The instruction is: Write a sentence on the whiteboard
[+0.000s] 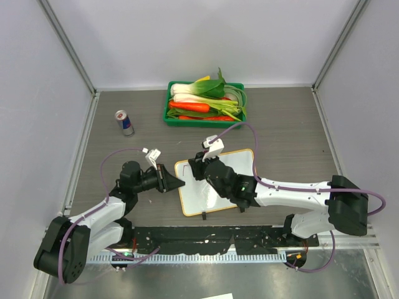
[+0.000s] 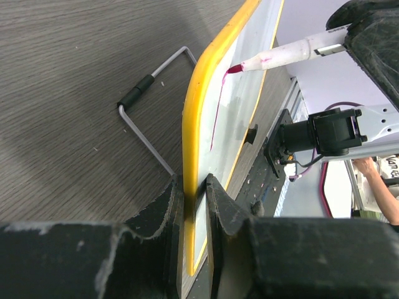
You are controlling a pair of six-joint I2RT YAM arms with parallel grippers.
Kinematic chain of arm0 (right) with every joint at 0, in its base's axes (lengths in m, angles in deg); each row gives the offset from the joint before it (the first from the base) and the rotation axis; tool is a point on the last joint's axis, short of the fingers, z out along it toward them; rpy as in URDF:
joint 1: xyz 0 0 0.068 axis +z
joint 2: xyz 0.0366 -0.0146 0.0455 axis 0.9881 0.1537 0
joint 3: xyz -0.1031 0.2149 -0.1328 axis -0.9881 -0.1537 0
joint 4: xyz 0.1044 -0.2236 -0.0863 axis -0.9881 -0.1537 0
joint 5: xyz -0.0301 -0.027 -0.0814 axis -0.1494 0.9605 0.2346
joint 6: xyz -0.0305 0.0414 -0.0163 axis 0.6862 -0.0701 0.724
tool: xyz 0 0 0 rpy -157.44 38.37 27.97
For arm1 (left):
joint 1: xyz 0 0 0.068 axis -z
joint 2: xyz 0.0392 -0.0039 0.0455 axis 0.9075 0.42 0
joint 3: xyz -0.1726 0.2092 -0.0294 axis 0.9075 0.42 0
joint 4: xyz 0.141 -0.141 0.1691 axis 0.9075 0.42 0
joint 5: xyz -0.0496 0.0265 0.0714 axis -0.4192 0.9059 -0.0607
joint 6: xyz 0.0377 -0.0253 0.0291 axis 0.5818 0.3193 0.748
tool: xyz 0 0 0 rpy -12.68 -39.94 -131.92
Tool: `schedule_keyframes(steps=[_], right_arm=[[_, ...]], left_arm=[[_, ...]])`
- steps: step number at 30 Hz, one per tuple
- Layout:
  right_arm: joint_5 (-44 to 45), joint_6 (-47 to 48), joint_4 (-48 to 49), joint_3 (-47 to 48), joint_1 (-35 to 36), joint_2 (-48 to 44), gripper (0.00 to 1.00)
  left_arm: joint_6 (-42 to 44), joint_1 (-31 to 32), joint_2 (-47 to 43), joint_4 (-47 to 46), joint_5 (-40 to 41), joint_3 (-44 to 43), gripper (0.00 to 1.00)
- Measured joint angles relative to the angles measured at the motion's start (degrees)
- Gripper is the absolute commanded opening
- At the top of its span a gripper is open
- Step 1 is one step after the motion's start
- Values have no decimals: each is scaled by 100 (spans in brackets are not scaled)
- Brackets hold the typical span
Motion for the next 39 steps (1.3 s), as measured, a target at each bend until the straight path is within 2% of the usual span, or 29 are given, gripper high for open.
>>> schedule_keyframes(steps=[12, 26, 39], right_arm=[[-63, 61, -162, -44, 0, -109, 1], [-603, 22, -57, -61, 0, 31, 1], [-518, 24, -129, -76, 11, -17, 1]], left_arm=[[-2, 0, 0, 0, -2, 9, 0], [0, 0, 2, 2, 2, 9, 0], [0, 0, 2, 0, 4, 9, 0]])
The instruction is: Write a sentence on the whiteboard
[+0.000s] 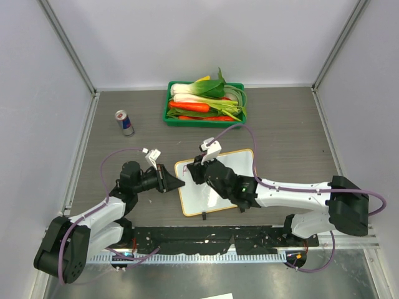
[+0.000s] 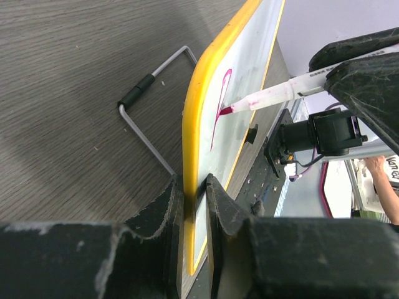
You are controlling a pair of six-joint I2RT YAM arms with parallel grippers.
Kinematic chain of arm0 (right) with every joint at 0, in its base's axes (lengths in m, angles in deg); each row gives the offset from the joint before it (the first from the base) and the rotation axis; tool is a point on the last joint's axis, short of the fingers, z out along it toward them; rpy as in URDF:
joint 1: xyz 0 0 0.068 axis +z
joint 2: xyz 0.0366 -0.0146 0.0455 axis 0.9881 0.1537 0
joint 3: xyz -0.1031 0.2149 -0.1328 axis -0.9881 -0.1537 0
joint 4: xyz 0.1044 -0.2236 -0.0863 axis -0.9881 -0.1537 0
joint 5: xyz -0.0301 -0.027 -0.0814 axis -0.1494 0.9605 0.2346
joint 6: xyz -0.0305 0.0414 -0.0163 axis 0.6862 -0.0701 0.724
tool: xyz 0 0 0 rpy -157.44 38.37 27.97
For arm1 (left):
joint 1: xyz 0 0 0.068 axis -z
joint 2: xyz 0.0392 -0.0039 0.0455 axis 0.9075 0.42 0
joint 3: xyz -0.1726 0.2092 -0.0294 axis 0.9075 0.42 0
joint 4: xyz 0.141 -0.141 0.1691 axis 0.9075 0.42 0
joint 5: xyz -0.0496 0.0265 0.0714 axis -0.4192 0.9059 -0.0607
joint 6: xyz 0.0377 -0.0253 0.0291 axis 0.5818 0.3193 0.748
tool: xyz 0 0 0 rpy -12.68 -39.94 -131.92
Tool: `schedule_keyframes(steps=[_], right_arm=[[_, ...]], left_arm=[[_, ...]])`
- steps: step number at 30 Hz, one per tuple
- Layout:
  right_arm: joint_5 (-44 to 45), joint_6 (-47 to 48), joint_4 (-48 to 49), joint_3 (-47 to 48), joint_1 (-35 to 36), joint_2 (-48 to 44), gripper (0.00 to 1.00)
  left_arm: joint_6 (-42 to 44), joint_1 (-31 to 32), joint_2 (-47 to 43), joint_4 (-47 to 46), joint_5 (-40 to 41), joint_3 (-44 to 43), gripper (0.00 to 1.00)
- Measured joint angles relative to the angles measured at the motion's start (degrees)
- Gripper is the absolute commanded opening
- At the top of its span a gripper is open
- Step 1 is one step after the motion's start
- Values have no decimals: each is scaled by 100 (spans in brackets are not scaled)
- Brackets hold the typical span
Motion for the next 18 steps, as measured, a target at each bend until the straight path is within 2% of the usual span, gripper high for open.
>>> schedule_keyframes(steps=[18], right_arm=[[-42, 42, -236, -232, 0, -293, 1]], left_arm=[[-2, 0, 15, 0, 2, 0, 0]])
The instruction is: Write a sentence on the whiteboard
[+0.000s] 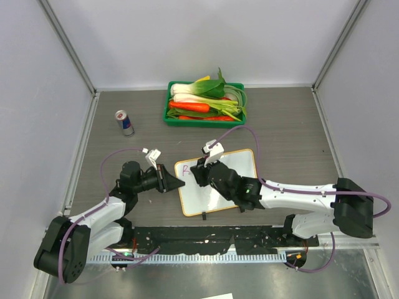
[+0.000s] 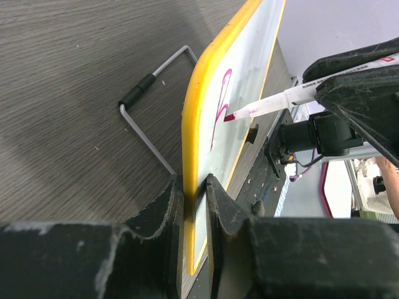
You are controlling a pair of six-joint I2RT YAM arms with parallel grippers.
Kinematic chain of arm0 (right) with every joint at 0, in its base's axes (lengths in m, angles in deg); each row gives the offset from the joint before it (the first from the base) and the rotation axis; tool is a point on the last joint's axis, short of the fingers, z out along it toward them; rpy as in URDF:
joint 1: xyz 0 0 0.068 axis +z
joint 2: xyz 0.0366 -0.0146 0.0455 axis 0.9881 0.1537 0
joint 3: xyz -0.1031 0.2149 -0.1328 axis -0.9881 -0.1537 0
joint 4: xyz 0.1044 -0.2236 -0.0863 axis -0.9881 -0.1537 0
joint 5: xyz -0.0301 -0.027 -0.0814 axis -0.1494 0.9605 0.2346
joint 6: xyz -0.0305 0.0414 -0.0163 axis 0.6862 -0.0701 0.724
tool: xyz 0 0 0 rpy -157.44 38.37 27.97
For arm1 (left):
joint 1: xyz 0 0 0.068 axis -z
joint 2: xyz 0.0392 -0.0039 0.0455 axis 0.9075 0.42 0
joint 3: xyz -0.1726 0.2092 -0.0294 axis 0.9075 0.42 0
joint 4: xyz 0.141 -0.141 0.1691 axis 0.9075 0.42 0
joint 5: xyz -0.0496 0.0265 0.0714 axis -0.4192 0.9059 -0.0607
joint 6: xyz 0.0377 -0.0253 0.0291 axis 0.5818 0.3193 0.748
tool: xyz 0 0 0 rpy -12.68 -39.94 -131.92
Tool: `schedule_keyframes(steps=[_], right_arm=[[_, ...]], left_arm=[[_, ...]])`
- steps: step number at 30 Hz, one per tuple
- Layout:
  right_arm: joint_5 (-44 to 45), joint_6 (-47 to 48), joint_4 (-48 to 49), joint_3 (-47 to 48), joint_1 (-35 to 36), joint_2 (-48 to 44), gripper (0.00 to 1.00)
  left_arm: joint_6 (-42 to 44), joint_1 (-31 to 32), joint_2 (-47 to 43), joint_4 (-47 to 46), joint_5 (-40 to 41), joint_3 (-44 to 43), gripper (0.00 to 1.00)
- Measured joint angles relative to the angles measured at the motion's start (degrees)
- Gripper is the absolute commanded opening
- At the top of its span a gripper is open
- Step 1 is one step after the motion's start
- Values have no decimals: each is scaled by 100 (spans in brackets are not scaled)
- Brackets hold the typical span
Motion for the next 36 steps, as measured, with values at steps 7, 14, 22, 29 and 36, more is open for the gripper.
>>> schedule_keyframes(steps=[7, 14, 22, 29, 36], right_arm=[[-210, -98, 164, -4, 0, 138, 1], [-299, -319, 365, 37, 0, 304, 2], [-588, -321, 433, -92, -243, -111, 2], [-741, -319, 680, -249, -568, -623, 1], [-876, -295, 616, -249, -627, -350, 1]], left_arm=[[0, 0, 2, 0, 2, 0, 0], [0, 0, 15, 0, 17, 0, 0], [-2, 2, 15, -37, -31, 0, 0], [0, 2, 15, -42, -48, 0, 0], [0, 2, 15, -42, -48, 0, 0]])
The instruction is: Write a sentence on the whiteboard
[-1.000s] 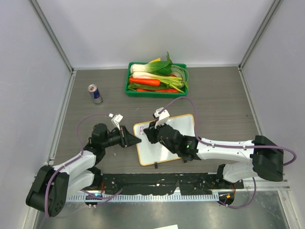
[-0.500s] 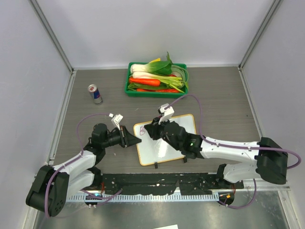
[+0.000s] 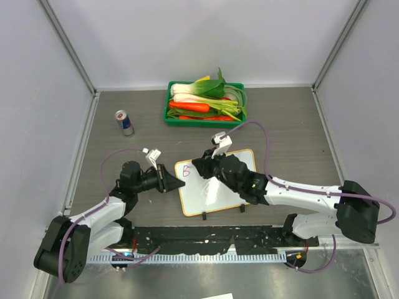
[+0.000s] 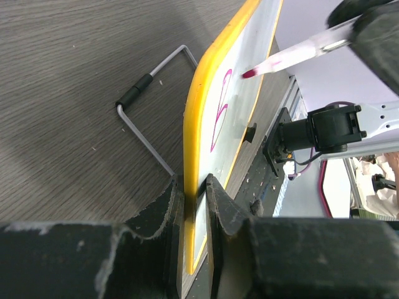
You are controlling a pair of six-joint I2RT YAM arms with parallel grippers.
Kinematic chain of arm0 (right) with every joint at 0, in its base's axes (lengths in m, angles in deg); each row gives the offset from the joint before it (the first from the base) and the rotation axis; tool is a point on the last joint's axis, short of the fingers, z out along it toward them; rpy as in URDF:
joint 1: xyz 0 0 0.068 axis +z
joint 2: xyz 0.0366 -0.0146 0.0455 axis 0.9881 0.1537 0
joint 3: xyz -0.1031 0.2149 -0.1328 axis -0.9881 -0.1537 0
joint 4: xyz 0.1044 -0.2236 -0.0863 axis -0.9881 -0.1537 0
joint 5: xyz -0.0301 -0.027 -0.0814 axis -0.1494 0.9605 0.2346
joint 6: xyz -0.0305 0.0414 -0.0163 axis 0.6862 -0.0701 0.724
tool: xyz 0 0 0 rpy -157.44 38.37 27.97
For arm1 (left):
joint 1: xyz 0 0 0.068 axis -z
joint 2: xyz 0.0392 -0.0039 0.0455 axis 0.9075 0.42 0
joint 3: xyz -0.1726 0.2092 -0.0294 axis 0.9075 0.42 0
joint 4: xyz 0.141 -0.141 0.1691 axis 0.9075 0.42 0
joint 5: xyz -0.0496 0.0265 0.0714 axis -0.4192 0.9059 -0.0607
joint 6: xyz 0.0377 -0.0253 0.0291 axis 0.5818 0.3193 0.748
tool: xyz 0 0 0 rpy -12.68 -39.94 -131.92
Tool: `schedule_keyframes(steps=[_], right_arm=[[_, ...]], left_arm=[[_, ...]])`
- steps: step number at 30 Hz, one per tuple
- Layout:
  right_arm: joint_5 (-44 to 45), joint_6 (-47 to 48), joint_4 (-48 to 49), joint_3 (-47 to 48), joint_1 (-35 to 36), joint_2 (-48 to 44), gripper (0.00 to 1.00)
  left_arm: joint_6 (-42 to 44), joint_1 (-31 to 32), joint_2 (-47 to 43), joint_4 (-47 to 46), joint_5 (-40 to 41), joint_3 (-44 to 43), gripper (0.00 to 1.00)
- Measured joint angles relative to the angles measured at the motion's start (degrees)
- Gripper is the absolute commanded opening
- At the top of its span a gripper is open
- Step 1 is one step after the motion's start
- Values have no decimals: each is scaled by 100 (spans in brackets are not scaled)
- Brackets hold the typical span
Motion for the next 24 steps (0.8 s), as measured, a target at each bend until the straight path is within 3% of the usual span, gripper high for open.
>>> schedule_keyframes(steps=[24], right_arm=[[74, -11, -98, -103, 2, 74, 1]], left_arm=[[0, 0, 2, 7, 9, 0, 0]])
